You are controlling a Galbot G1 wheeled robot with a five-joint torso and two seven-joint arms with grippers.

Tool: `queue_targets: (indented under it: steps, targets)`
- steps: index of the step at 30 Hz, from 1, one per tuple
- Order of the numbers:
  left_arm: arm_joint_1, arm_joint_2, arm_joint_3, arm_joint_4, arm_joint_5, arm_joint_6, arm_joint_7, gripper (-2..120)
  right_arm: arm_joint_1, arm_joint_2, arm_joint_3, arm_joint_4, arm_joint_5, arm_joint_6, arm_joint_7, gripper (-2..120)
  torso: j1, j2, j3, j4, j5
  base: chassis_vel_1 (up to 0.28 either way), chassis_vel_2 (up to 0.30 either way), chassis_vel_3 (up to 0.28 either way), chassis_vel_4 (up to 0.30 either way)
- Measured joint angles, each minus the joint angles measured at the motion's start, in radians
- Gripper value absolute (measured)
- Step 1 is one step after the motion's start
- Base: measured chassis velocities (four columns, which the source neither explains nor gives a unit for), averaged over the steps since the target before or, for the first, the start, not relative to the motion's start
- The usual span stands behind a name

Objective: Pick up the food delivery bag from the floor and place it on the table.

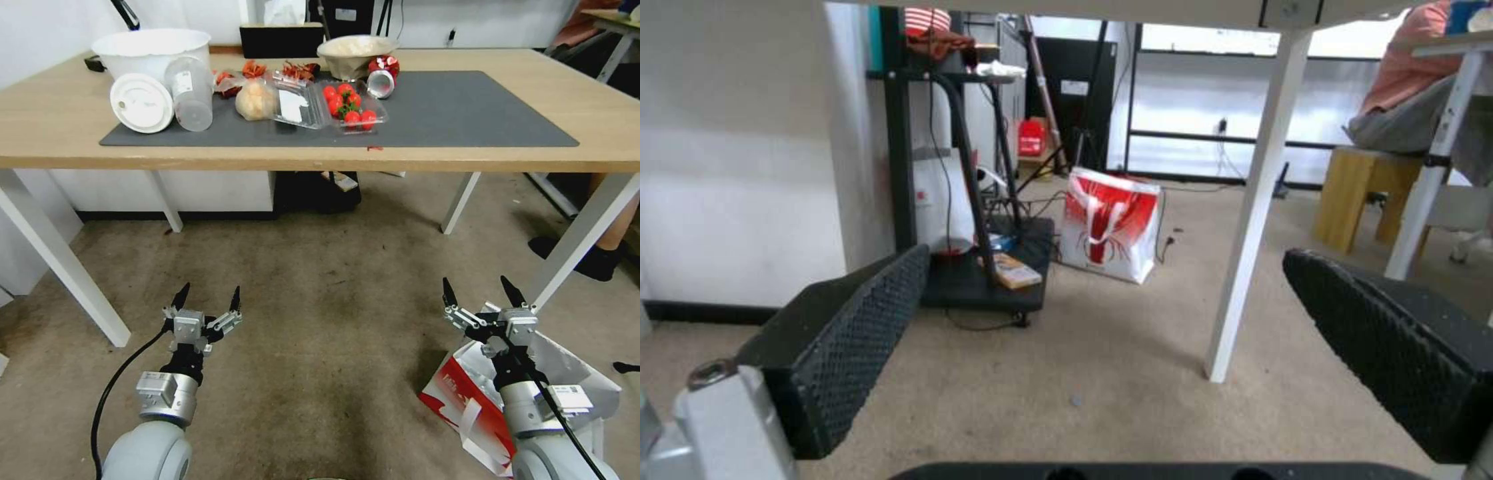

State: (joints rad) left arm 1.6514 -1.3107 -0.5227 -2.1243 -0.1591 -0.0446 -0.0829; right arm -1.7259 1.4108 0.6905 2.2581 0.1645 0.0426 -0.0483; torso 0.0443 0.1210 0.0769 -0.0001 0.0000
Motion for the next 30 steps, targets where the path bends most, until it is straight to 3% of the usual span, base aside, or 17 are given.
queue_targets:
  steps: [20, 30]
  targets:
    - [-0.014, 0.003, -0.001, 0.002, -0.007, 0.006, -0.003, 97, 0.003, 0.002, -0.003, -0.001, -0.004, 0.0, -0.007, 100, -0.007, -0.081, -0.074, 0.0, 0.0, 0.0, 0.0, 0.0, 0.0]
    - [-0.012, 0.003, -0.003, -0.001, -0.008, 0.006, -0.005, 97, -0.001, 0.003, -0.003, 0.003, -0.004, 0.001, -0.009, 100, -0.011, -0.098, -0.077, 0.0, 0.0, 0.0, 0.0, 0.0, 0.0]
